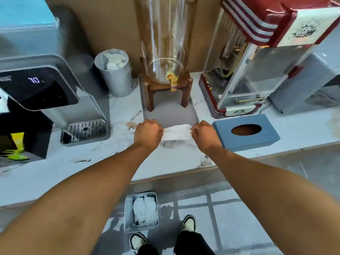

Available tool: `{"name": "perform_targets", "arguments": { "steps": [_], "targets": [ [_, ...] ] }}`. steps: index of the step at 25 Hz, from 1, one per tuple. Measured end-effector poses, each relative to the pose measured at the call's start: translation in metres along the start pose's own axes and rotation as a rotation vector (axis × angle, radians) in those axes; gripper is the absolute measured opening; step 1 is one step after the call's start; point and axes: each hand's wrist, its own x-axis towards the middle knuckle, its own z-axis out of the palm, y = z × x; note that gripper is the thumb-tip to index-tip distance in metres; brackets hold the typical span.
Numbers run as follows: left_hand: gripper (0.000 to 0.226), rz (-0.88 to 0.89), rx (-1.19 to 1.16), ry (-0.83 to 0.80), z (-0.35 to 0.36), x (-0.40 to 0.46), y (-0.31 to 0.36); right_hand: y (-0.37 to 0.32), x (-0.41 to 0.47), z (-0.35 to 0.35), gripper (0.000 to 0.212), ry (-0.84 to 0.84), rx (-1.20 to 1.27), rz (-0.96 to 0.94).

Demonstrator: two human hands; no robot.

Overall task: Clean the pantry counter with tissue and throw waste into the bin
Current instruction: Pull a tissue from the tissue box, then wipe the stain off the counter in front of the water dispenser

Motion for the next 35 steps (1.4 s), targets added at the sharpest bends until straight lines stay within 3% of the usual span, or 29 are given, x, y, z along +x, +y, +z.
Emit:
{"name": "perform_targets", "arguments": {
  "steps": [15, 35],
  "targets": [
    [0.019, -0.335, -0.087, 0.05, 0.011, -0.079, -0.172, -0.165, 0.021, 0.097, 0.022, -0.149, 0.021, -0.198],
    [0.027, -0.291, -0.116, 0.044, 0.068, -0.086, -0.244, -0.175, 0.045, 0.17, 0.014, -0.203, 0.124, -0.167]
  ]
}}
